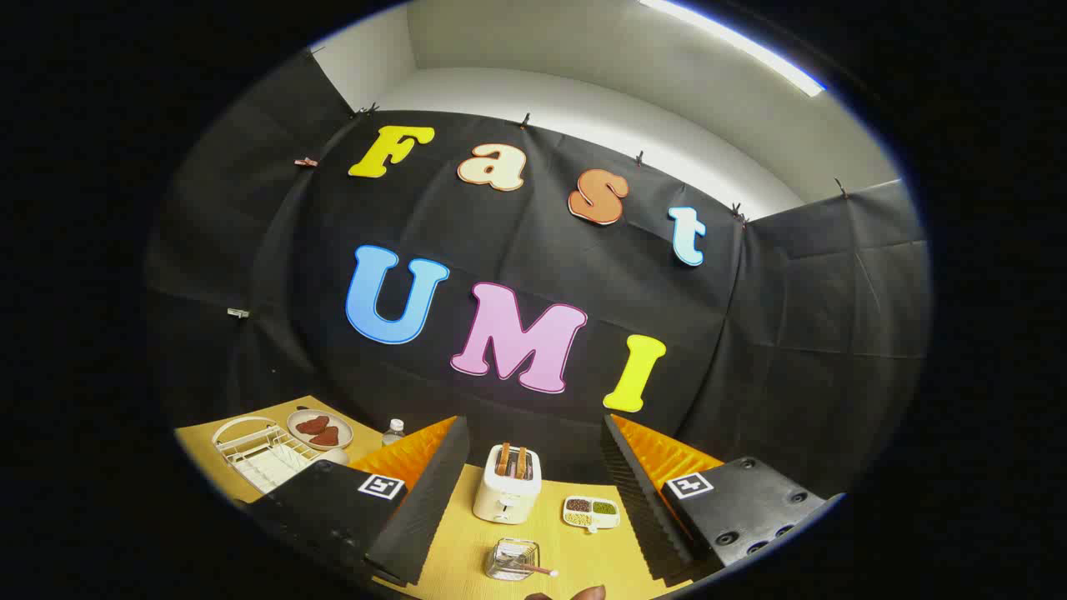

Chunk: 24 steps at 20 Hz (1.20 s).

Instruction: Take the plate from the dish rack, then take the spoon from the basket and place it into the plate.

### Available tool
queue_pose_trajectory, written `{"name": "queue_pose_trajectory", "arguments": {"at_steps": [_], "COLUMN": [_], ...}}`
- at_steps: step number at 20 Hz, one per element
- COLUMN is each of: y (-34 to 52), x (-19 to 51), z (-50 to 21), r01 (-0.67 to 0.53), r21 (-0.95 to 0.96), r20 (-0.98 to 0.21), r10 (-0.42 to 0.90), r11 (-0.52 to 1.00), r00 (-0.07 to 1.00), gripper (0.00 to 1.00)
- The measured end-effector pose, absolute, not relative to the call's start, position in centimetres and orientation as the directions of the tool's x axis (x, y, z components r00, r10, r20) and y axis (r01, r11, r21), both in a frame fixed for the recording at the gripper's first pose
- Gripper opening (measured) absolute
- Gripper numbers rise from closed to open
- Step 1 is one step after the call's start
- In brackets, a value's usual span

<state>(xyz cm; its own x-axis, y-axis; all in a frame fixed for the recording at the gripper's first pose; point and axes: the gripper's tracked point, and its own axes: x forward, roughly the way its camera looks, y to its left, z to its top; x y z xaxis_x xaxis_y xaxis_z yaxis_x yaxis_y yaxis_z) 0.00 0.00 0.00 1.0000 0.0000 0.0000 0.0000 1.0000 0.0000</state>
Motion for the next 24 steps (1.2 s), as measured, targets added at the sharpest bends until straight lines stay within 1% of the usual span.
{"name": "queue_pose_trajectory", "arguments": {"at_steps": [18,20,24], "y": [3.8,5.2,9.2], "x": [1.5,2.3,4.0], "z": [0.3,0.7,1.4], "r01": [-0.046,-0.067,-0.146], "r21": [0.034,0.054,0.100], "r20": [-0.023,-0.026,-0.043], "r10": [0.047,0.068,0.151], "r11": [0.998,0.996,0.984], "r00": [0.999,0.997,0.988], "gripper": [0.98,0.97,0.97]}}
